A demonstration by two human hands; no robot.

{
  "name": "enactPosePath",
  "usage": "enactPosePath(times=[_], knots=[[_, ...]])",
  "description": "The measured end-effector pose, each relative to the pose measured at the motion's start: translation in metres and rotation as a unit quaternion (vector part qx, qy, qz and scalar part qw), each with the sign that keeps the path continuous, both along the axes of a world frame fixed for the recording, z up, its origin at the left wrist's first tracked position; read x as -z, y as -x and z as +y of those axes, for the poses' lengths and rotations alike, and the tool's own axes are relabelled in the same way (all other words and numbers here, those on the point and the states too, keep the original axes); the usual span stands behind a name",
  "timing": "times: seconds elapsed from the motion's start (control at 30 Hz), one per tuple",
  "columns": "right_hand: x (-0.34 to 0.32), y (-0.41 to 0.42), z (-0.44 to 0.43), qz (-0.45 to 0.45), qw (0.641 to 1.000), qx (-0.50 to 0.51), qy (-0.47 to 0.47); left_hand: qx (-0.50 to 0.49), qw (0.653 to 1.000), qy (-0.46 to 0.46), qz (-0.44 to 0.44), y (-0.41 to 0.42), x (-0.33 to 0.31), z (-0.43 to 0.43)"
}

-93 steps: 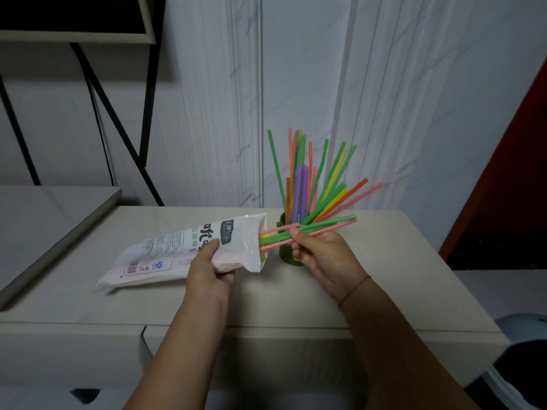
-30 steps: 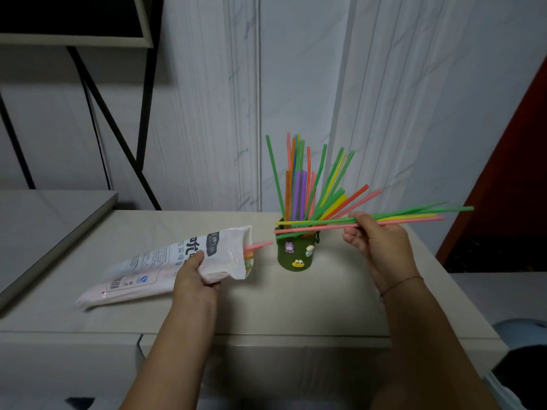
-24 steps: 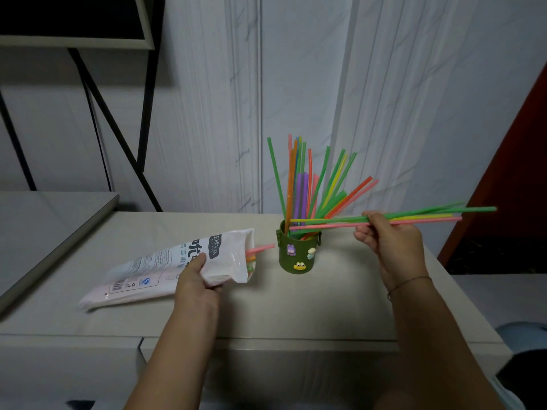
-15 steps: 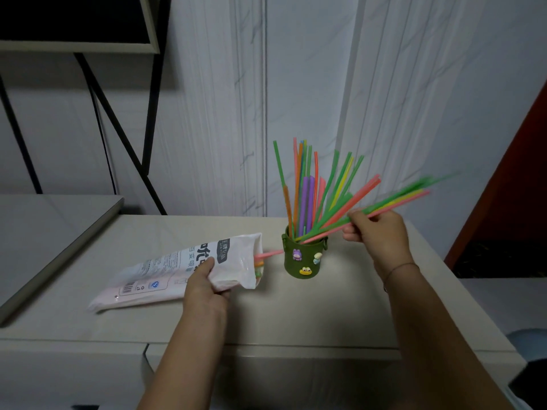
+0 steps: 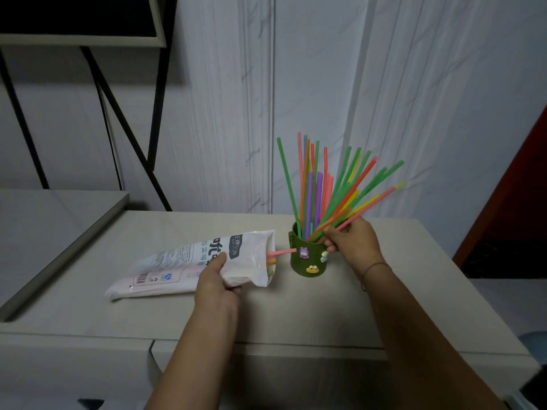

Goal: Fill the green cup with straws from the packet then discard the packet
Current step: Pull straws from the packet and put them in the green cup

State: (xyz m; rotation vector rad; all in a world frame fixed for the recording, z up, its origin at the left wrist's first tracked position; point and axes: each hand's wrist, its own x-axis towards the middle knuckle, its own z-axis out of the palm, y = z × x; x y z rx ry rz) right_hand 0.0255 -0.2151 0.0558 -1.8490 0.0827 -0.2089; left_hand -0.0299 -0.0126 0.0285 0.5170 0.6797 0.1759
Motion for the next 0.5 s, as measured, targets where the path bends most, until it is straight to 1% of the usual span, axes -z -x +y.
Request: enactPosePath(times=[0.13, 0.23, 0.3, 0.37, 0.43, 0.5], knots=[[-0.001, 0.008, -0.011, -0.011, 0.996, -0.019, -0.088, 0.002, 1.0, -0.001, 0.009, 0.0, 0.0, 0.0], [-0.004, 0.012, -0.02, -0.047, 0.989, -0.005, -0.139, -0.012, 1.0, 0.009, 0.006, 0.001, -0.003, -0.002], [-0.004, 0.012, -0.022, -0.067, 0.987, -0.001, -0.144, -0.021, 1.0, 0.006, 0.007, 0.001, -0.004, -0.003], [-0.002, 0.01, -0.021, -0.074, 0.989, 0.009, -0.124, -0.017, 1.0, 0.001, 0.01, 0.003, -0.005, -0.005], [0.002, 0.008, -0.019, -0.067, 0.993, 0.022, -0.097, -0.017, 1.0, 0.005, 0.007, 0.004, -0.006, -0.007], [0.005, 0.008, -0.018, -0.056, 0.994, 0.024, -0.089, -0.021, 1.0, 0.016, 0.002, 0.006, -0.008, -0.008]])
